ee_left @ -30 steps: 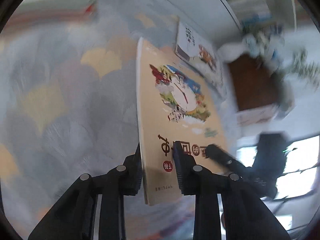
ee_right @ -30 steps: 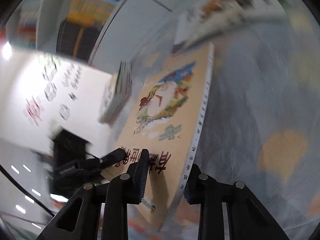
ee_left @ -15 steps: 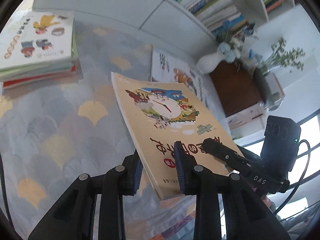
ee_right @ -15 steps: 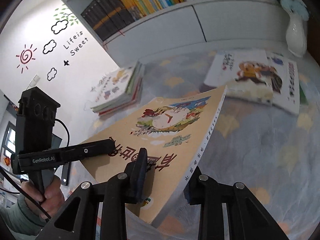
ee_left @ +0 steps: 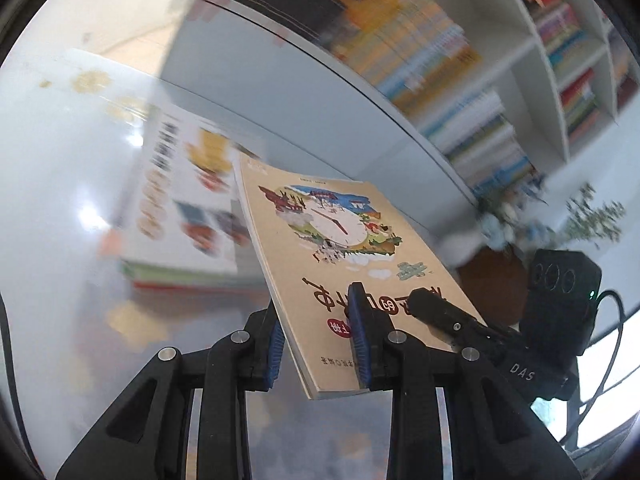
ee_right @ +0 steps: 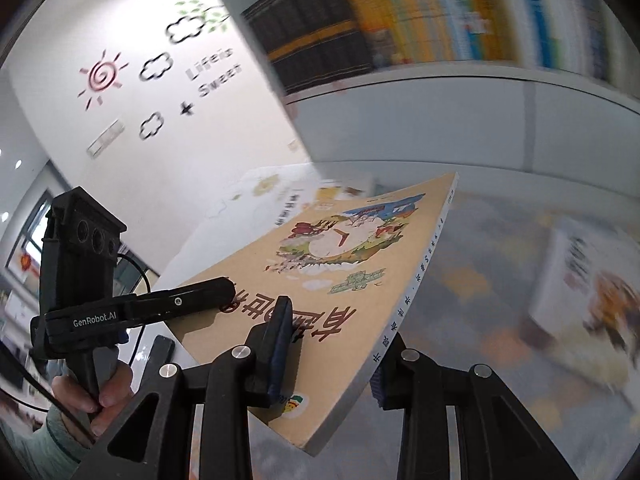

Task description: Organize books

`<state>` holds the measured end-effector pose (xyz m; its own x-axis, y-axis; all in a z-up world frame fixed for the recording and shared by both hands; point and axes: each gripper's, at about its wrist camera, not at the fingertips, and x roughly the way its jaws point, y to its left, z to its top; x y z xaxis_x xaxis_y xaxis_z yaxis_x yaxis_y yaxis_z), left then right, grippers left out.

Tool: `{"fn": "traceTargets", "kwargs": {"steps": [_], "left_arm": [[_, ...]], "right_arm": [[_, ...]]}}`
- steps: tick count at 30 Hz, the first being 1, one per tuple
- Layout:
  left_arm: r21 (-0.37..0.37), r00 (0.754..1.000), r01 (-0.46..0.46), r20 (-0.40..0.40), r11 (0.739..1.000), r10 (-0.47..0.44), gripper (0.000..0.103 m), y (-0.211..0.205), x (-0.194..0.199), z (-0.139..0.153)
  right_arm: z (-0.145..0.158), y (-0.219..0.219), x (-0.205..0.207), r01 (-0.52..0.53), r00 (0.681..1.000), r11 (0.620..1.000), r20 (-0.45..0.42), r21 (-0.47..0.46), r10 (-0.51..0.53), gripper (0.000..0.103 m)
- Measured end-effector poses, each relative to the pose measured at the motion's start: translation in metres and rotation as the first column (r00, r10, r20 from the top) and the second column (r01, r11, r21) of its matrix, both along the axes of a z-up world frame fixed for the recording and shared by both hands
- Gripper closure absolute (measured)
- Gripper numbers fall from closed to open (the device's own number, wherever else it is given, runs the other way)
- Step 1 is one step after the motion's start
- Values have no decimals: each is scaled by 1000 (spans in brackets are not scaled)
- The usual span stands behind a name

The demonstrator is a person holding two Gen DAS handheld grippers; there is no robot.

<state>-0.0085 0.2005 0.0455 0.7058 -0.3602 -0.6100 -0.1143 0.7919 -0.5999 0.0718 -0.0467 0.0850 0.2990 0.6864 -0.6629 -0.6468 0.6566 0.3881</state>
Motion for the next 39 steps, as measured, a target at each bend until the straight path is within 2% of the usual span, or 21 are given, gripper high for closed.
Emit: {"fn": "traceTargets", "kwargs": {"steps": [8,11,16,18,20,25,28,31,36,39], "left_arm": [[36,992,-123,-34,992,125,76,59,27,-25],[48,991,-126,-46,991,128,76,68,40,-34],[15,991,-112,-76,994,113,75,72,53,-50],[7,990,-113,-86,994,113,74,71,52,-56],[46,983,-133,-119,990,138,73,70,50,-61],[73,965,-224,-124,972,231,74,79,29,-56],[112,964,-229,-115,967,242,73,75,16,-48],[139,968,-202,-121,970,218,73,58,8,-37],[164,984,-124,-109,979,143,72,-1,0,-14],[221,992,-59,-97,974,82,72,-47,-1,4]], "right_arm": [[-33,97,52,-100,993,995,-63,-2,100,71],[-49,115,69,-111,989,994,-93,7,111,70],[-72,127,96,-91,982,996,-167,9,92,69],[-79,129,101,-86,978,996,-190,-2,84,64],[-88,133,103,-87,970,995,-232,-40,76,50],[-88,144,96,-115,973,986,-213,-123,87,44],[-87,141,84,-128,973,973,-212,-193,87,44],[-83,122,66,-110,983,958,-169,-265,66,44],[-91,58,24,-59,982,940,-190,-337,-7,44],[-95,6,-2,23,979,926,-180,-377,-97,44]]}}
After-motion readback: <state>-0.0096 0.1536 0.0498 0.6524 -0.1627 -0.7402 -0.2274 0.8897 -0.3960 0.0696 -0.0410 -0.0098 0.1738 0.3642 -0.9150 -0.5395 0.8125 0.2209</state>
